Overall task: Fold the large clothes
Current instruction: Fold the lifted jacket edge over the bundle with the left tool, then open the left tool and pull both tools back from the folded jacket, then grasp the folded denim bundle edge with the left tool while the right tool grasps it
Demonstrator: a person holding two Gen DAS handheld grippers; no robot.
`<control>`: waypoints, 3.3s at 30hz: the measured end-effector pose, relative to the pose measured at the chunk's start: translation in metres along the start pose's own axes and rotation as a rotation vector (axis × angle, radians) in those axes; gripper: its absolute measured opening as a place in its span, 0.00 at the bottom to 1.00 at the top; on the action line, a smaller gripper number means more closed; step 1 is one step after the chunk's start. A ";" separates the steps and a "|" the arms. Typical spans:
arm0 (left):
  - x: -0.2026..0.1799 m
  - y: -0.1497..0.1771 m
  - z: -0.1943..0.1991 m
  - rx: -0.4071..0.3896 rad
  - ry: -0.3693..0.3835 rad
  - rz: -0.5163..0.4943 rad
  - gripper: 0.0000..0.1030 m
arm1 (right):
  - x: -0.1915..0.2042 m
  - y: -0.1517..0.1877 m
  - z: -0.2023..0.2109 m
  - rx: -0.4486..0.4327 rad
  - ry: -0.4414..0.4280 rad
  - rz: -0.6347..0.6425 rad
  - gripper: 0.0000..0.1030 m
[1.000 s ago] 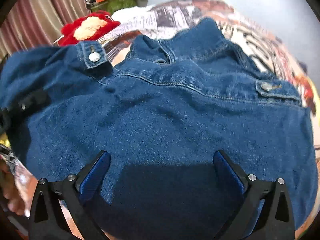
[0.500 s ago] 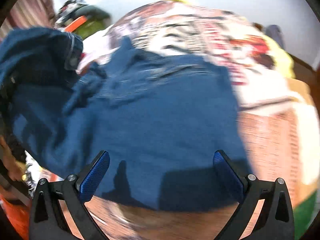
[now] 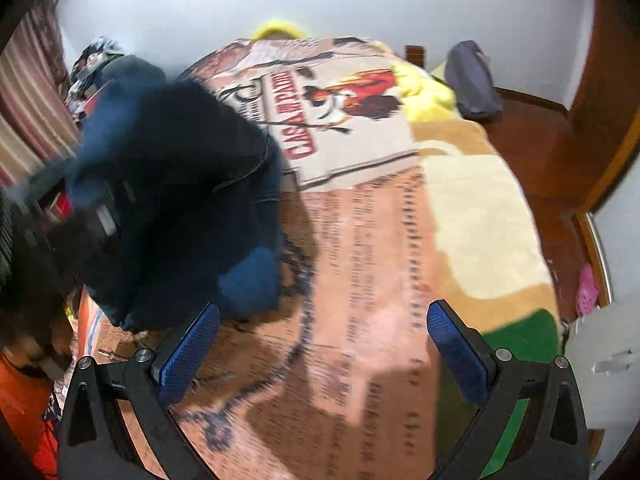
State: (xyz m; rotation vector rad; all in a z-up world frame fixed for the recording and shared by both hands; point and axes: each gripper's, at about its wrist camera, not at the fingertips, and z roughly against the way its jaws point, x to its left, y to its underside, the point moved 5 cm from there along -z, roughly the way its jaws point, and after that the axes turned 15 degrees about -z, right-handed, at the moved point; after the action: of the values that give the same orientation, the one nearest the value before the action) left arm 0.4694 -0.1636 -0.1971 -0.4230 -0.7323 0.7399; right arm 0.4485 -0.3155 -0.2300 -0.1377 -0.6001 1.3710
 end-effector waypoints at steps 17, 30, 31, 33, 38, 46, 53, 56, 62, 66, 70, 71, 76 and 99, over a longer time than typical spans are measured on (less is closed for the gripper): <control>-0.038 0.035 0.017 0.116 0.215 0.050 0.38 | -0.019 0.008 0.030 -0.045 -0.005 -0.043 1.00; 0.009 0.068 0.080 0.023 0.318 0.276 0.70 | 0.037 -0.003 0.056 -0.105 -0.092 0.055 1.00; 0.018 0.073 0.083 0.020 0.297 0.289 0.70 | 0.044 -0.003 0.054 -0.102 -0.103 0.064 1.00; 0.039 0.085 0.089 0.025 0.231 0.310 0.71 | 0.058 -0.004 0.049 -0.093 -0.124 0.086 1.00; 0.079 0.124 0.081 0.098 0.145 0.401 0.73 | 0.100 -0.001 0.018 -0.026 -0.156 0.142 1.00; 0.065 0.172 0.033 0.231 0.221 0.497 0.83 | 0.117 0.005 -0.040 0.062 -0.079 0.200 1.00; 0.048 0.182 0.035 0.218 0.226 0.446 0.91 | 0.062 -0.002 -0.053 0.084 -0.103 0.166 1.00; 0.045 0.184 0.036 0.217 0.213 0.427 0.91 | 0.051 0.001 -0.049 0.076 -0.102 0.154 1.00; 0.049 0.188 0.040 0.222 0.193 0.438 0.91 | 0.001 -0.007 -0.036 -0.079 0.238 0.148 0.99; 0.058 0.188 0.050 0.220 0.178 0.460 0.91 | -0.029 -0.005 -0.028 0.008 0.189 0.055 0.97; 0.079 0.181 0.062 0.193 0.105 0.466 0.90 | -0.013 -0.014 -0.003 -0.038 0.106 0.070 0.97; 0.087 0.177 0.063 0.183 0.088 0.472 0.90 | -0.003 -0.018 0.001 -0.049 0.087 0.086 0.97; 0.115 0.164 0.058 0.163 0.037 0.478 0.91 | 0.048 -0.033 0.004 -0.062 -0.010 0.142 0.97; 0.175 0.105 -0.109 0.196 0.042 0.356 0.96 | 0.105 -0.126 -0.156 0.267 -0.129 0.027 0.97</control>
State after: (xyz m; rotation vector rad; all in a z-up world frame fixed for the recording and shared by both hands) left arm 0.5906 0.0249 -0.2537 -0.3929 -0.5438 1.1236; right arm 0.6414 -0.2047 -0.2738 0.1591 -0.5179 1.4804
